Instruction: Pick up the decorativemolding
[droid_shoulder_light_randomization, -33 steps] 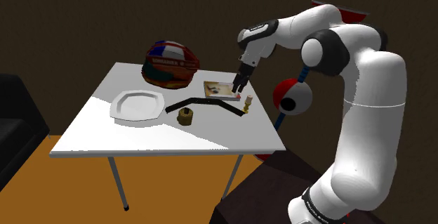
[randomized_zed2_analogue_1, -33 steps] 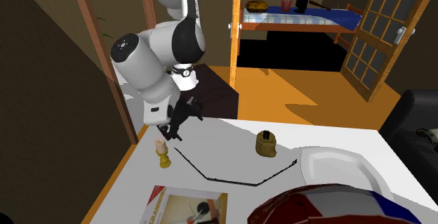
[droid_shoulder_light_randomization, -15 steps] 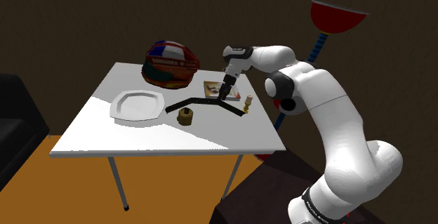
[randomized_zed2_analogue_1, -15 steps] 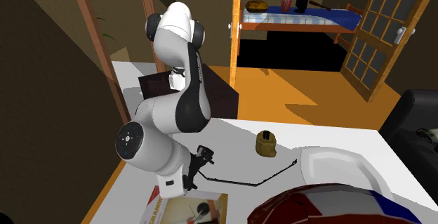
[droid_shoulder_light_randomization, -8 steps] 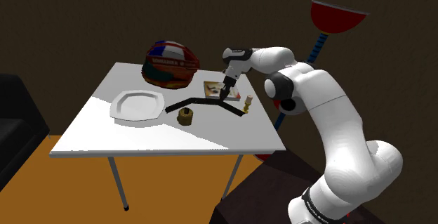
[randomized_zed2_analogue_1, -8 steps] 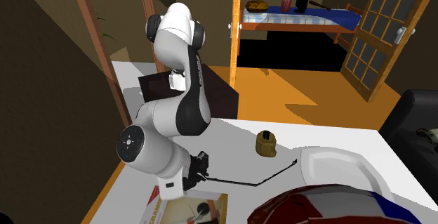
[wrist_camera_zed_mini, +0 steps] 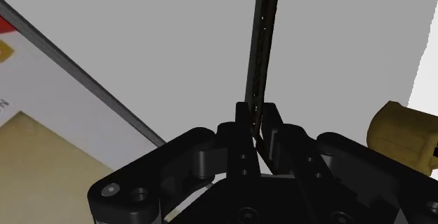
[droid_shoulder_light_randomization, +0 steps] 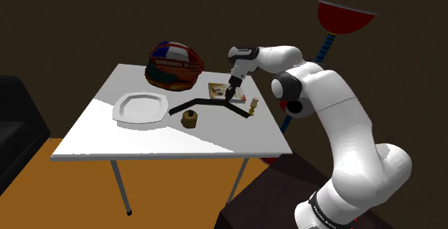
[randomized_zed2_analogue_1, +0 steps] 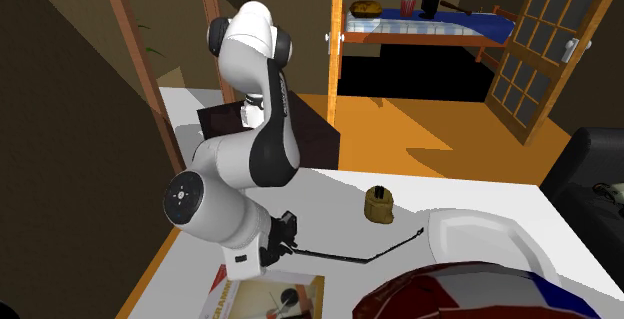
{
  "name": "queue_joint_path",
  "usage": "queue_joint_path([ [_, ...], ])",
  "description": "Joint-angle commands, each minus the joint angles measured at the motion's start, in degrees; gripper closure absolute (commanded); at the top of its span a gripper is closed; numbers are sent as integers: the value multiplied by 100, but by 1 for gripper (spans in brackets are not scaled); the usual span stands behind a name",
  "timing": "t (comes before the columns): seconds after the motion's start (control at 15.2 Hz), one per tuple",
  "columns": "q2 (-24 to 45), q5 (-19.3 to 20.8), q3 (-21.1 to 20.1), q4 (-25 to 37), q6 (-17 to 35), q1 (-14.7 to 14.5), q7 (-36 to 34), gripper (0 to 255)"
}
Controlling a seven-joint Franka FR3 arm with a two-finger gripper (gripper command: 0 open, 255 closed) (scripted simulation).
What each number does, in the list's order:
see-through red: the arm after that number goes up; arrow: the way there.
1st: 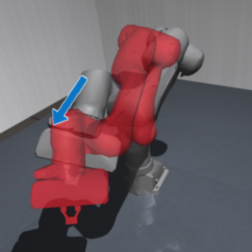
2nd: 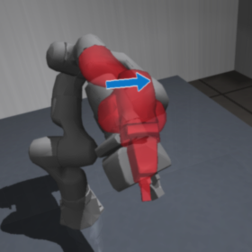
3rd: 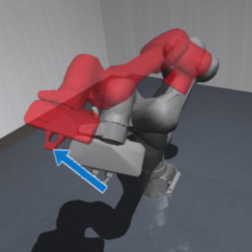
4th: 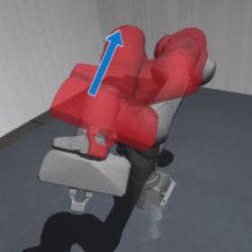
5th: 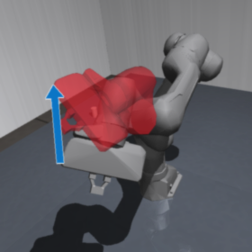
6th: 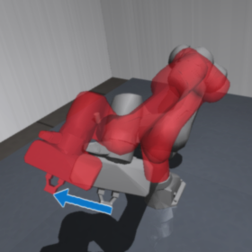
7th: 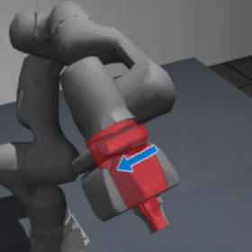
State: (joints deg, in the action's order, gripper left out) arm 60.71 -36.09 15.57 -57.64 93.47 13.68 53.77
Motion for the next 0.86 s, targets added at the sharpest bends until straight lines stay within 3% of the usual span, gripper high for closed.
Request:
queue_joint_path([
  [0.0, -73, 12, 8, 20, -81, -5, -43, 255],
  [0.79, -473, 79, 58, 81, -503, -4, -219, 255],
])
